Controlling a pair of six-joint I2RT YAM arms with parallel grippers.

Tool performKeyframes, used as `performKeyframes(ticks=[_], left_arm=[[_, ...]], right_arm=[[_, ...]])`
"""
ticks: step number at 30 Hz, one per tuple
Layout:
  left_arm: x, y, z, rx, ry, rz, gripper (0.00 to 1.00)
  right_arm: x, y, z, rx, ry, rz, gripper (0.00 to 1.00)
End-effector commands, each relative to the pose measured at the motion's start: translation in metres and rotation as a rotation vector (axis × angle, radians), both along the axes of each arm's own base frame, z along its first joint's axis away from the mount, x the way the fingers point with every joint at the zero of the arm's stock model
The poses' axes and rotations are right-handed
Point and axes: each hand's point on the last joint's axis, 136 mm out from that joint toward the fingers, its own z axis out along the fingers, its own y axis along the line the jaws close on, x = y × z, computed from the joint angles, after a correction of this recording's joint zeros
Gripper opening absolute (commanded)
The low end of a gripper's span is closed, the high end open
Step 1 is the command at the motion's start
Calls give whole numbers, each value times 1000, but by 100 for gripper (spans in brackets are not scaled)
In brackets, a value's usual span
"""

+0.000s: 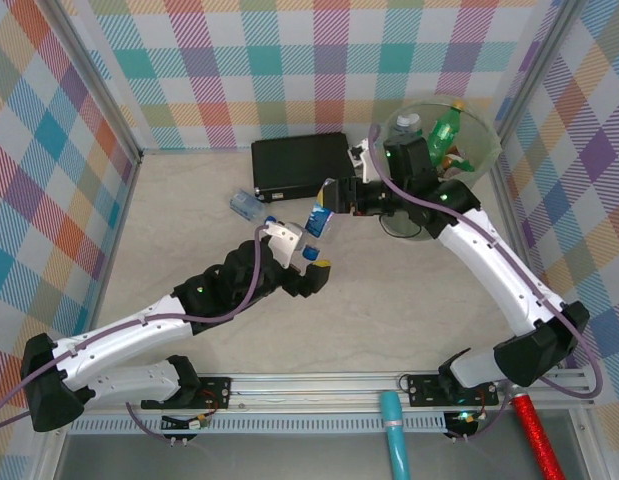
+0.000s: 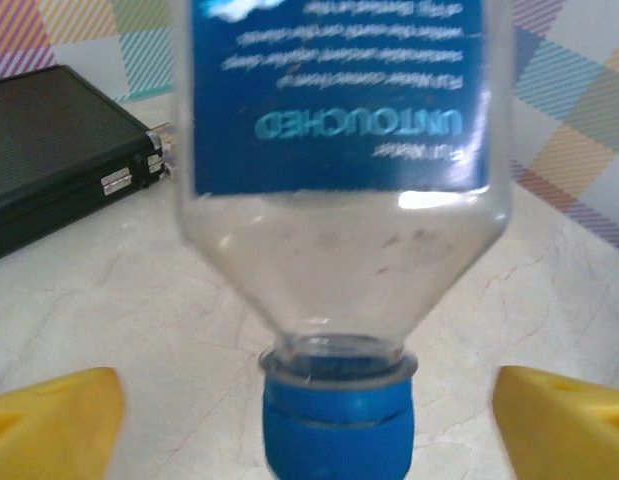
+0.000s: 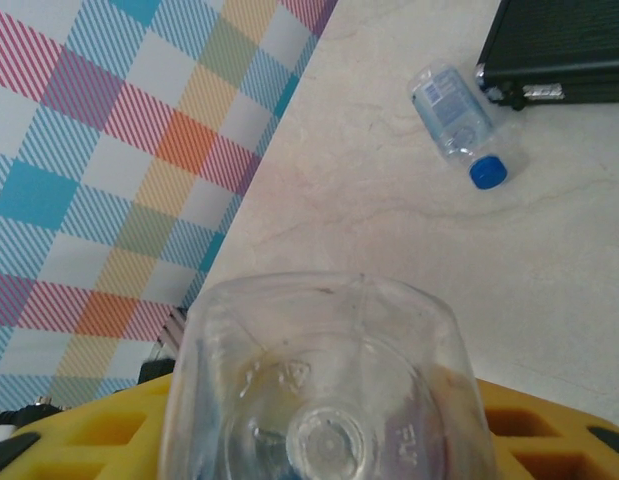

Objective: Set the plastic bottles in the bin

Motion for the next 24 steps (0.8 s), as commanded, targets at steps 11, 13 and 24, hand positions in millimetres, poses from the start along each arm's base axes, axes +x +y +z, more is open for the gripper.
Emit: performKeyframes(ticks=[11,13,24], left_arm=[[-7,39,29,-82,-59,110,100],[-7,42,27,-85,-57,120,100],[-10,50,22,-109,-47,137,100]], right_arm=[[33,-95,86,-164,-365,-305,50],[41,-112,94,-206,-406,-368,50],[80,-192,140,-531,-719,-734,45]])
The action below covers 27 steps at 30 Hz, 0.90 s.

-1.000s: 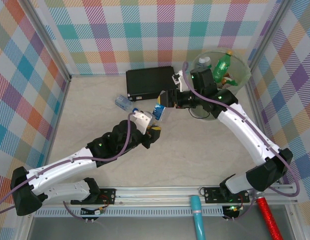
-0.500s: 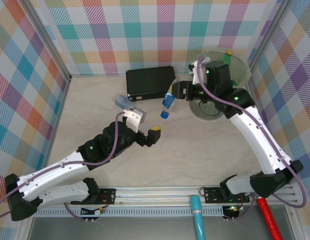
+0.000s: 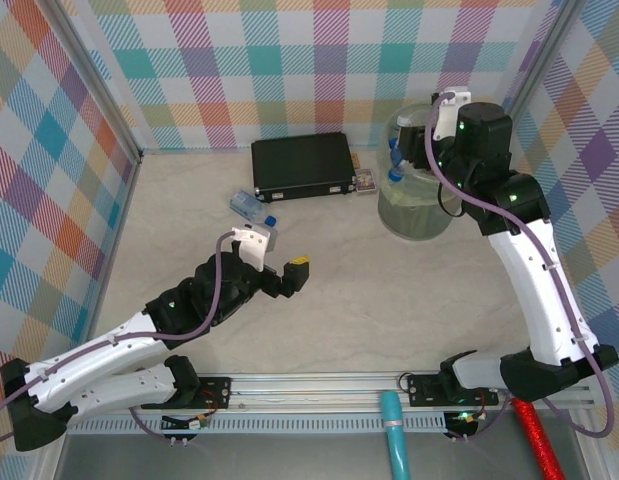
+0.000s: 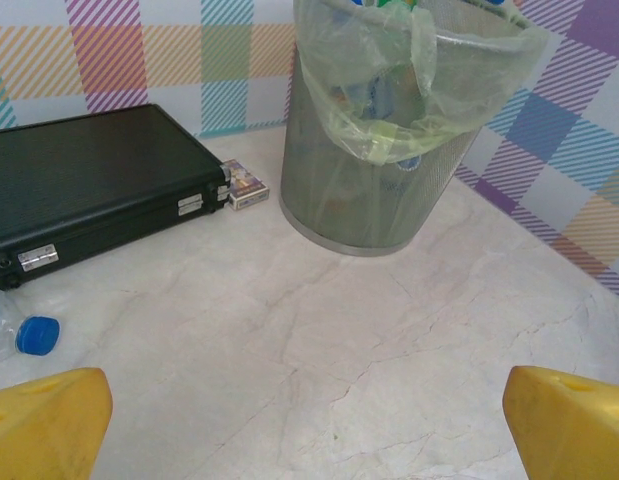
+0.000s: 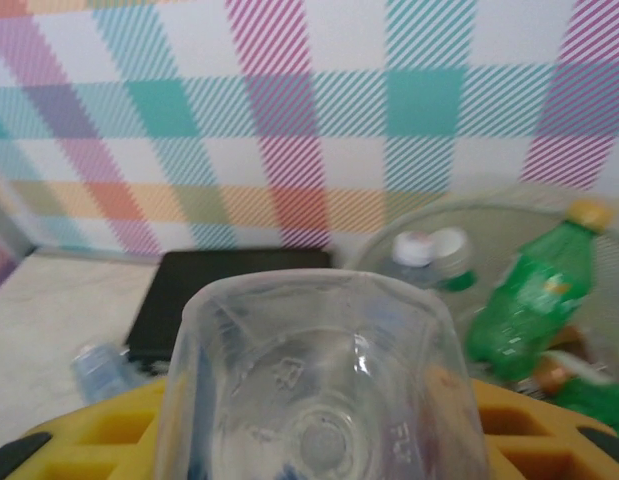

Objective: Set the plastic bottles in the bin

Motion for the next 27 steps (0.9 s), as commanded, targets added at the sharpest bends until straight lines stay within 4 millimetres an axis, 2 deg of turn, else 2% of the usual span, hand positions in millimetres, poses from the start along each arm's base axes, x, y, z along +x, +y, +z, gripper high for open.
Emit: performKeyframes(ticks=[1,4,7,12,18,27], left_arm=[[-4,2,0,-22,2,0,100],[-5,1,-1,-28,8,-9,99],[-6,2,-3,-37,15,-6,100],[-9,8,-5,-53,22,0,100],[-13,19,-5,-69,11,22,100],[-15,25,-5,-71,7,32,100]], right_arm=[[19,-33,25,-154,-129,-170,45],[39,-41,12,-232,-113,-213,46],[58,-49,-2,-238,-84,-235,46],[88,-66,-41,-267,18,-276,47],[102,-79,-98,-126,171,-266,47],[115,-73,-168,-133,359,-239,48]])
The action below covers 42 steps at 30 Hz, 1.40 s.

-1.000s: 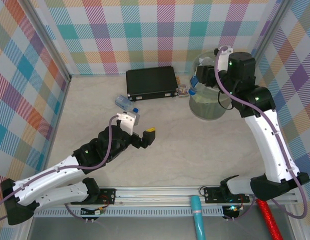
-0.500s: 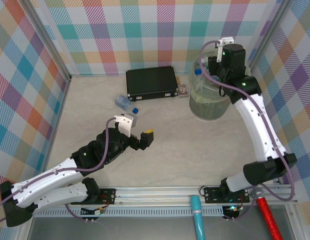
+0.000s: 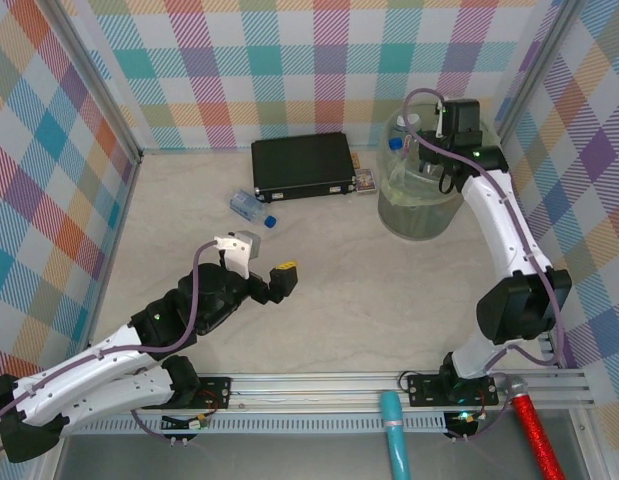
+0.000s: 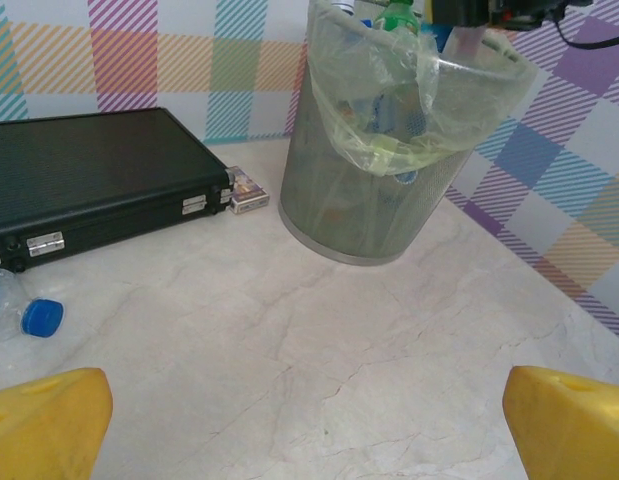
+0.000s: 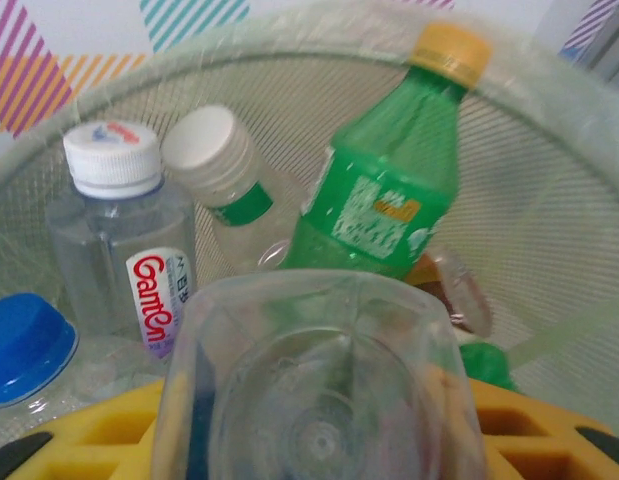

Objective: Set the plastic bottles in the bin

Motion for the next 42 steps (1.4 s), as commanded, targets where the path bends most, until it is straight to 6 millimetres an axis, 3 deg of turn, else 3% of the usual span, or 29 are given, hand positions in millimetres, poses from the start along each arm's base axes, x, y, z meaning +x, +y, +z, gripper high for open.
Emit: performKeyframes(ticks=[1,6,10,14,20,24,25,28,29,30,31,37,42], left_arm=[[-2,4,-3,2,4,11,100],[-3,5,-5,4,7,13,100],[-2,5,-5,7,6,13,100],[-1,5,-5,9,6,21,100],[2,5,-8,17,15,38,100],[7,5,-11,33,27,66,100],[10,6,-12,36,33,88,100],[17,8,-16,62,48,136,100],[19,7,-18,73,52,141,100],[21,6,-20,80,58,145,100],[22,5,-22,90,62,150,100],[37,3,-33,124,92,210,100],[58,10,-47,152,133,294,99]], right_arm=[[0,10,-26,40,75,21,48],[0,15,-44,59,137,39,48],[-1,14,-41,54,137,35,50],[-3,12,-21,56,106,28,70],[-17,15,27,104,15,40,76],[-32,14,60,134,-60,38,80],[-37,14,68,145,-76,45,86],[-51,17,87,183,-120,61,87],[-56,18,90,194,-127,67,87],[-61,18,95,211,-140,71,97],[-65,20,97,223,-149,76,99],[-94,30,108,316,-185,124,99],[-117,46,100,406,-176,182,99]])
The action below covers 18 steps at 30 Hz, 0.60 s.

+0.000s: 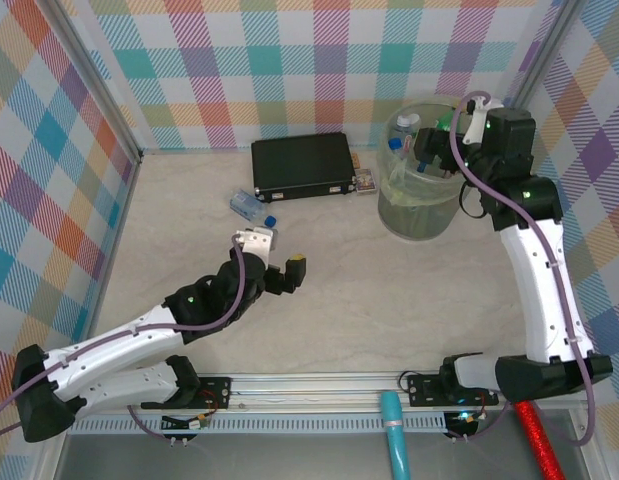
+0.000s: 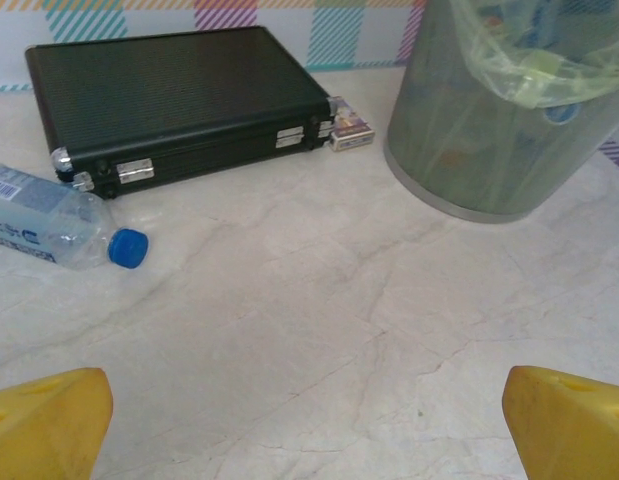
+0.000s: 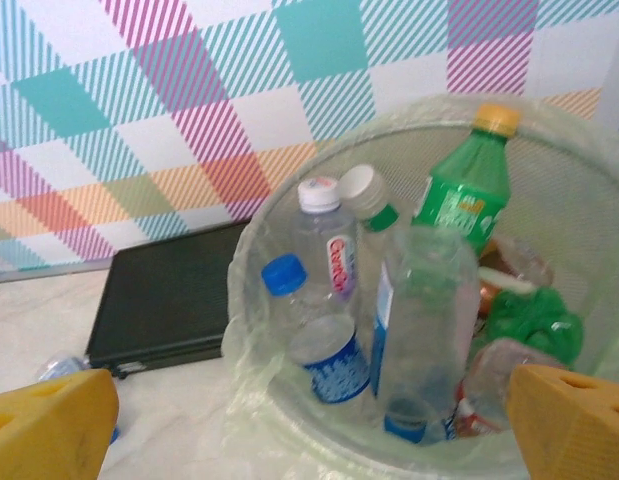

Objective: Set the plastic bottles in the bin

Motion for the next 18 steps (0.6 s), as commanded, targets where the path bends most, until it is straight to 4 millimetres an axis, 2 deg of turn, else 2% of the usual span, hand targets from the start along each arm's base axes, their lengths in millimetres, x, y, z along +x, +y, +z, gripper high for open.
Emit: performKeyframes(ticks=[1,6,12,18], left_arm=[[20,12,4,-12,8,104,100],[56,35,-26,-10,133,260,100],[94,62,-69,-52,306,435,98],[131,63,-104,-153,419,511,96]], right_arm=[[-13,21,-5,92,3,76,99],[-36,45,-24,149,30,156,99],[-64,66,-38,172,30,222,99],[-89,80,-43,194,15,275,99]])
